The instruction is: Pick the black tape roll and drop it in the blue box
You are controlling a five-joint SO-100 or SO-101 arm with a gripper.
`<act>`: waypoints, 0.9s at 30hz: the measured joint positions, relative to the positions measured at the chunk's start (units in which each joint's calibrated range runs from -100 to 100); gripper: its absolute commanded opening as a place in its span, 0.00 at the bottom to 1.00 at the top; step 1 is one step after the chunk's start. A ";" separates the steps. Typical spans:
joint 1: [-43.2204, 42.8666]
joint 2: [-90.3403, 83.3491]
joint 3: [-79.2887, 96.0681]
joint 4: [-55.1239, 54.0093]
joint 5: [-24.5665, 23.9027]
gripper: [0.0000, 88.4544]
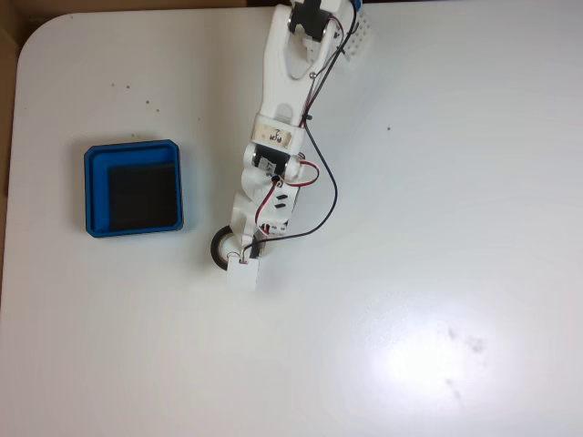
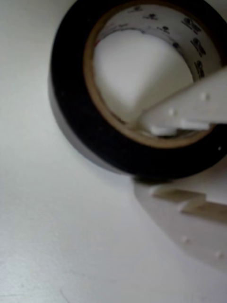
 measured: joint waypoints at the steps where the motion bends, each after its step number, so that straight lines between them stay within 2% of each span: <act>1: 0.00 0.00 0.00 0.00 0.00 0.03; 27: 0.10 -2.71 0.00 0.00 -0.17 0.02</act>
